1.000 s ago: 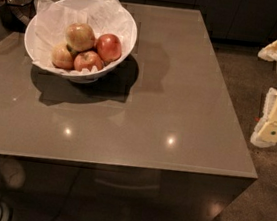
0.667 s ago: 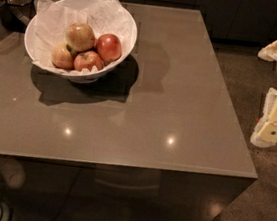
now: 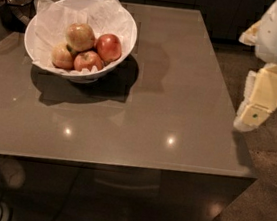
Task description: Pick apple from white bowl
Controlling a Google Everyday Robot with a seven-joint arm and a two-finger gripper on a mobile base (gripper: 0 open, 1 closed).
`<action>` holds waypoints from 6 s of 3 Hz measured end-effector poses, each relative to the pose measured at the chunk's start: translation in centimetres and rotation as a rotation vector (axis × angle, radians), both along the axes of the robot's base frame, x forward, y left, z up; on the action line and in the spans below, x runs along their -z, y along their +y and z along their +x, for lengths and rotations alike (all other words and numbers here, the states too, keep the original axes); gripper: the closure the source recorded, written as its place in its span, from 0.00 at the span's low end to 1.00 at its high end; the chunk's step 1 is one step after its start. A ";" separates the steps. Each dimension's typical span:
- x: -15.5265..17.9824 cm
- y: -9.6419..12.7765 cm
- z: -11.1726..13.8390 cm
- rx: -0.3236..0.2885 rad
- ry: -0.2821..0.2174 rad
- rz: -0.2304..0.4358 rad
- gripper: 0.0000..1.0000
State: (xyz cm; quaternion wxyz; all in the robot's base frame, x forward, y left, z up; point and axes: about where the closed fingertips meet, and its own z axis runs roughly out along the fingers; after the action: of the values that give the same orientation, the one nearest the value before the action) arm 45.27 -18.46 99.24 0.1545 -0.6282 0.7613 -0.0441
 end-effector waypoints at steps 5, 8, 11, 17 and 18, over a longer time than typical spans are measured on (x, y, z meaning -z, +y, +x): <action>-3.3 11.3 8.9 -0.182 -0.022 0.020 0.00; -3.8 17.2 14.0 -0.223 -0.046 0.086 0.00; -4.1 25.8 18.5 -0.313 -0.106 0.119 0.00; -0.4 33.0 21.2 -0.324 0.087 0.399 0.24; 0.0 33.5 21.4 -0.315 0.113 0.420 0.18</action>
Offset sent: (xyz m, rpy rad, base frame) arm -0.0016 0.0250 0.0146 -0.0137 -0.0407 0.0839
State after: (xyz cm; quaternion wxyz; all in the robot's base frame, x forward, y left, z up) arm 66.67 15.05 99.21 0.2436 -0.6945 0.6541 0.1748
